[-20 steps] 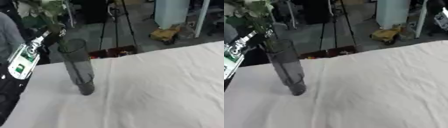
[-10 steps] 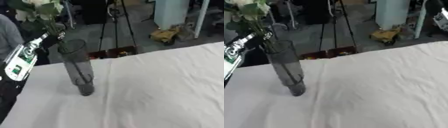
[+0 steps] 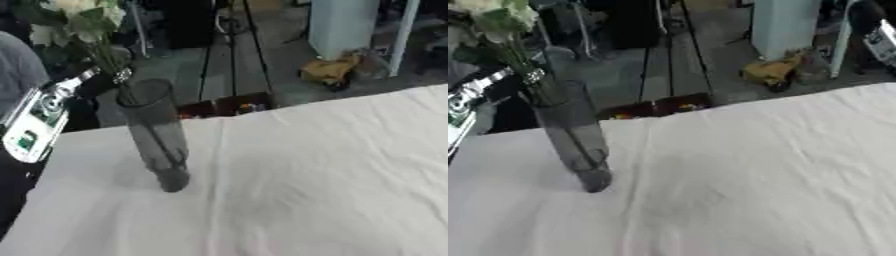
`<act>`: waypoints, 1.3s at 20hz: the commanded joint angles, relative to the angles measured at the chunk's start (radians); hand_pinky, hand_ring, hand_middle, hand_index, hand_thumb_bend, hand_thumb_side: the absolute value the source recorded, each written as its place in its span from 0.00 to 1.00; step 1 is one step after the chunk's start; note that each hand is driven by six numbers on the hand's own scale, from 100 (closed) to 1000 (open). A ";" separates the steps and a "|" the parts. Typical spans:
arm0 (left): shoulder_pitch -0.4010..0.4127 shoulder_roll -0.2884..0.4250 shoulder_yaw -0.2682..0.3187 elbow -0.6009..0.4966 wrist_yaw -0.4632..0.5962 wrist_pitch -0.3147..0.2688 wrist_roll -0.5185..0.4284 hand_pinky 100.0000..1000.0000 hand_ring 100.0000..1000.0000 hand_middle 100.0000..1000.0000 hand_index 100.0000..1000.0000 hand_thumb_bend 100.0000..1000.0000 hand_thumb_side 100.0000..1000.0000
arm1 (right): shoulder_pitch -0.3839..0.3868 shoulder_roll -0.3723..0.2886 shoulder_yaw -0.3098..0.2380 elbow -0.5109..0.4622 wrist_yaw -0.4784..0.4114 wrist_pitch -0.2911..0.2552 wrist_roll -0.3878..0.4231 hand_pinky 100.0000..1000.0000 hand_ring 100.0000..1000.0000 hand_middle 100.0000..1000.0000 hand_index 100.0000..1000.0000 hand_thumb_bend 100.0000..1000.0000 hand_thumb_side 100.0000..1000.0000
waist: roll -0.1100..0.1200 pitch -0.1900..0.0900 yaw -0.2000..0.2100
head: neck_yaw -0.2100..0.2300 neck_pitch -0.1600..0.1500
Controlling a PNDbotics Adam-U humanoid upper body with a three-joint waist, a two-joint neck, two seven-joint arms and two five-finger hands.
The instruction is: Arrange flowers into the vase.
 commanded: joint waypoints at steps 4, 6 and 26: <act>0.000 0.058 0.018 -0.023 0.007 0.000 -0.024 0.87 1.00 1.00 1.00 0.48 1.00 | -0.009 -0.017 -0.015 -0.021 -0.006 0.005 -0.007 0.79 0.89 0.84 0.82 0.23 1.00 | -0.012 -0.030 0.006 | -0.004 -0.013; 0.006 0.064 0.019 -0.026 0.010 0.001 -0.032 0.87 1.00 1.00 1.00 0.54 1.00 | -0.008 -0.017 -0.016 -0.021 -0.006 0.005 -0.007 0.79 0.89 0.84 0.82 0.23 1.00 | -0.013 -0.030 0.007 | -0.004 -0.013; 0.075 0.128 0.019 -0.140 0.045 -0.008 -0.078 0.89 1.00 1.00 1.00 0.58 1.00 | -0.003 -0.020 -0.020 -0.022 -0.004 0.011 -0.017 0.79 0.89 0.84 0.82 0.22 1.00 | -0.019 -0.032 0.019 | -0.017 -0.002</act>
